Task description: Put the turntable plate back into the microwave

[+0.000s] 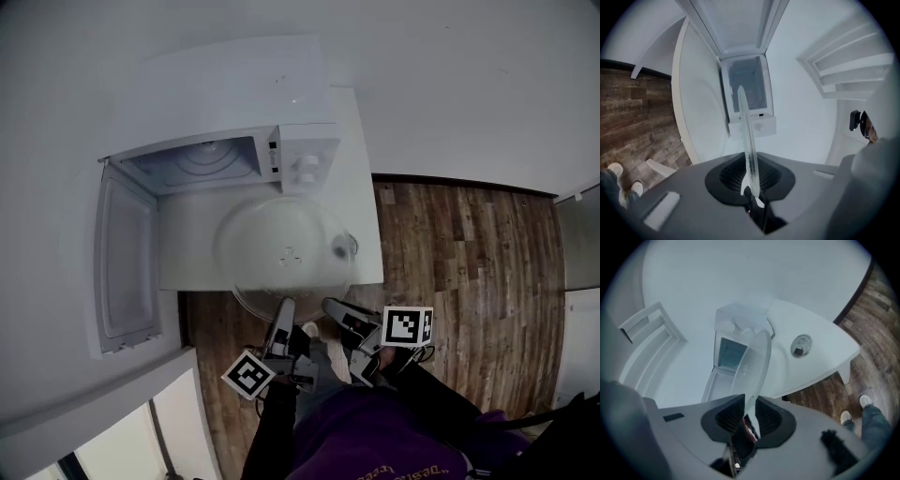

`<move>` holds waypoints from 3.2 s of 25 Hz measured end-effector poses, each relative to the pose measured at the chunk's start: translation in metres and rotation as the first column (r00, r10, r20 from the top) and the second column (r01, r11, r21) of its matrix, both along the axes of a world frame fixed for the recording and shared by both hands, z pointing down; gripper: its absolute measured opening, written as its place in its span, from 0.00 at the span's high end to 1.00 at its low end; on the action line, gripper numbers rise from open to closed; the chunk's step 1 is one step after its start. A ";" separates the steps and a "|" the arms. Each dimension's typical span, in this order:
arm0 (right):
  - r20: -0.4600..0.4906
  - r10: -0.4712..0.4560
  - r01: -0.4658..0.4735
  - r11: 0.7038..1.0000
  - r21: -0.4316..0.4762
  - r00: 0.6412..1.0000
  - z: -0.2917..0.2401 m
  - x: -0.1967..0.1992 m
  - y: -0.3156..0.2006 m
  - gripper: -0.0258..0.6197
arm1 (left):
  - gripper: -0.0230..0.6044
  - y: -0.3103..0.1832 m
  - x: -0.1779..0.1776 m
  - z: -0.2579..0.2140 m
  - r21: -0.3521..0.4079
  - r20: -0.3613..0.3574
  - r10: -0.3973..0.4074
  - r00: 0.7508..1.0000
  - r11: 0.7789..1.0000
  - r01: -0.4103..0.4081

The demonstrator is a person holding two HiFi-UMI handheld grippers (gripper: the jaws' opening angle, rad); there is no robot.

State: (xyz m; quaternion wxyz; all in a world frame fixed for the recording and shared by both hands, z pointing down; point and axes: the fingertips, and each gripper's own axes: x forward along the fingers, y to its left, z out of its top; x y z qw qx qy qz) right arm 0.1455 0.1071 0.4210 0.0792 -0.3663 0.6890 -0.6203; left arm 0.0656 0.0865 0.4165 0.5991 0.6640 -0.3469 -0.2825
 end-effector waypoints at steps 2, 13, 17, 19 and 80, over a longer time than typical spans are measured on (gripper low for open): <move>0.003 -0.024 0.024 1.000 0.014 1.000 -0.003 -0.017 -0.007 0.85 | 0.90 -0.005 -0.018 -0.004 0.010 0.004 -0.035 0.999 0.999 0.035; -0.005 -0.160 0.159 0.981 0.107 0.987 -0.017 -0.081 -0.075 0.84 | 0.90 -0.062 -0.085 -0.017 0.092 0.024 -0.154 0.988 0.984 0.151; -0.013 -0.174 0.174 0.977 0.121 0.985 -0.014 -0.096 -0.111 0.84 | 0.90 -0.098 -0.098 -0.014 0.094 0.003 -0.169 0.986 0.981 0.168; -0.030 -0.193 0.195 0.969 0.153 0.981 -0.014 -0.102 -0.129 0.83 | 0.91 -0.115 -0.105 -0.013 0.089 -0.014 -0.196 0.980 0.976 0.197; -0.566 -0.016 0.339 0.815 0.471 0.825 -0.002 -0.148 -0.276 0.78 | 0.91 -0.316 -0.128 0.038 -0.117 -0.109 -0.205 0.973 0.974 0.192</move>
